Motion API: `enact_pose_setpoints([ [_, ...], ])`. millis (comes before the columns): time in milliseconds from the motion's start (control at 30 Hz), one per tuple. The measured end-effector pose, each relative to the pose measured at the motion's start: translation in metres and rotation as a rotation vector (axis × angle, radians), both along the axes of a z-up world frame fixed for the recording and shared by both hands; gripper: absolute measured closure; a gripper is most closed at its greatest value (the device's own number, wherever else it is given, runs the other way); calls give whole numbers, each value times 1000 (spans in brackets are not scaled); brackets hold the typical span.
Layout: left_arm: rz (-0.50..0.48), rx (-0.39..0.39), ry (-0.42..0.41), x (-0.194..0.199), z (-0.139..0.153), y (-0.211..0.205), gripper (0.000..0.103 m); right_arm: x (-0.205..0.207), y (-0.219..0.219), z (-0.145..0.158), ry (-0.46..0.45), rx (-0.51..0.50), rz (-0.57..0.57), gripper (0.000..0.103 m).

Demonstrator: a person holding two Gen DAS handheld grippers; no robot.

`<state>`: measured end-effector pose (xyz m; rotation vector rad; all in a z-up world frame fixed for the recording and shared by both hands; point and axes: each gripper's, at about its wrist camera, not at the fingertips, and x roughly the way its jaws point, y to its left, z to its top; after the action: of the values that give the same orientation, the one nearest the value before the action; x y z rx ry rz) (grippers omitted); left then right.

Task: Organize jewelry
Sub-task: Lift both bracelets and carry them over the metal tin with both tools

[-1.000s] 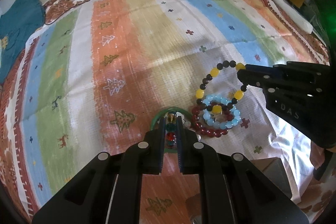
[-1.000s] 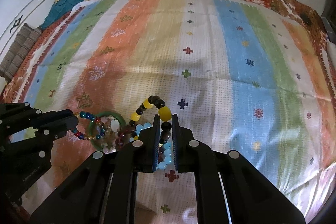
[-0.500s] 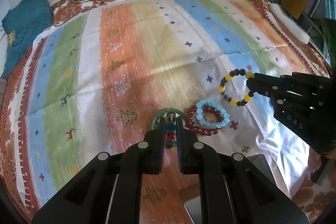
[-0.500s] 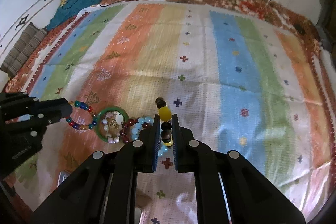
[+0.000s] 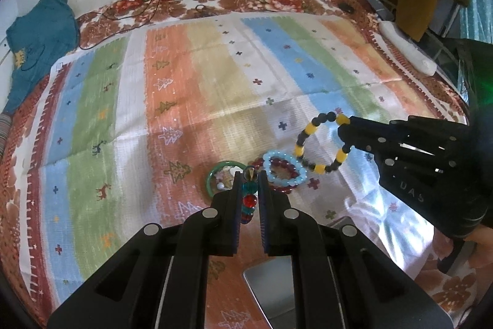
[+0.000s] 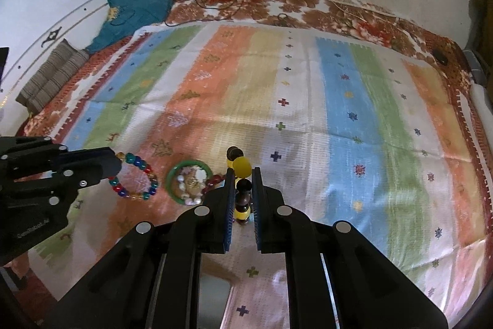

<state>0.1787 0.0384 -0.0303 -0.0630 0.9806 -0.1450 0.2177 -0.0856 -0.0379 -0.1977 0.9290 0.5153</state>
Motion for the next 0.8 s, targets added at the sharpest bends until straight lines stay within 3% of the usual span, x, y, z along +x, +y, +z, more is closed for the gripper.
enact_pose_setpoints([
  [300, 5, -27, -31, -16, 9, 3, 94, -23, -2, 15, -60, 25, 41, 91],
  [800, -23, -60, -86, -50, 26, -4, 94, -61, -18, 35, -77, 91, 85, 91],
])
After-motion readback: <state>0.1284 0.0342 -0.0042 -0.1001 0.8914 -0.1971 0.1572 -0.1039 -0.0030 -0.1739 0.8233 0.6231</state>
